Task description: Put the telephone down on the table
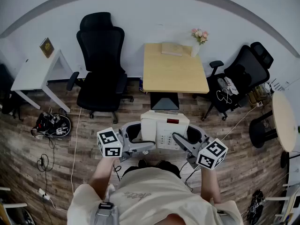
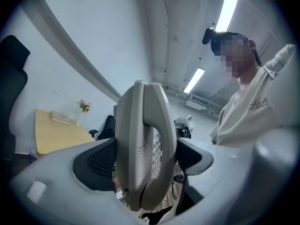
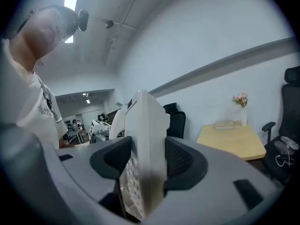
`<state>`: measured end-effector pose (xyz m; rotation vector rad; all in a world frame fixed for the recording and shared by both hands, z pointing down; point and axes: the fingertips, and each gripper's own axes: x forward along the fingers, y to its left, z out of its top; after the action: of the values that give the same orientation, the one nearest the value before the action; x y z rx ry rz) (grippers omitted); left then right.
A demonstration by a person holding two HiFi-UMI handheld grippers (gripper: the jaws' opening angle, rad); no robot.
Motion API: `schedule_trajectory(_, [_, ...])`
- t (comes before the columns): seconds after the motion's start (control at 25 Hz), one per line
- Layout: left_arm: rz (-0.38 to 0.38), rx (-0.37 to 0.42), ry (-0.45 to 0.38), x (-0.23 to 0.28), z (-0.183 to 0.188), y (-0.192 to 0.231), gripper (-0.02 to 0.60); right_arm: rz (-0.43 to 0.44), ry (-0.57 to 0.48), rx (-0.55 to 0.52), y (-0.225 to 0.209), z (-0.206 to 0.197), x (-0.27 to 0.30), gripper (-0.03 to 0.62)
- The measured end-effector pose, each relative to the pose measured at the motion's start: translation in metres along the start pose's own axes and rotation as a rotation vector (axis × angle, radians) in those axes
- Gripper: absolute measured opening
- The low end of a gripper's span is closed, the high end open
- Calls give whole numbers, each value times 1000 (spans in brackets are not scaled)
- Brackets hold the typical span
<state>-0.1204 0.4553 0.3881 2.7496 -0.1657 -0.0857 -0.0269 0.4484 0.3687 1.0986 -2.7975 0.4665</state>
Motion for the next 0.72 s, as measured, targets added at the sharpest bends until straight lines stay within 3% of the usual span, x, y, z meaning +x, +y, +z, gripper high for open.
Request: schedule_trajectory(0.72, [13,-3,-28,-21,-7,10,383,5,30,-4,11,-9,21,222])
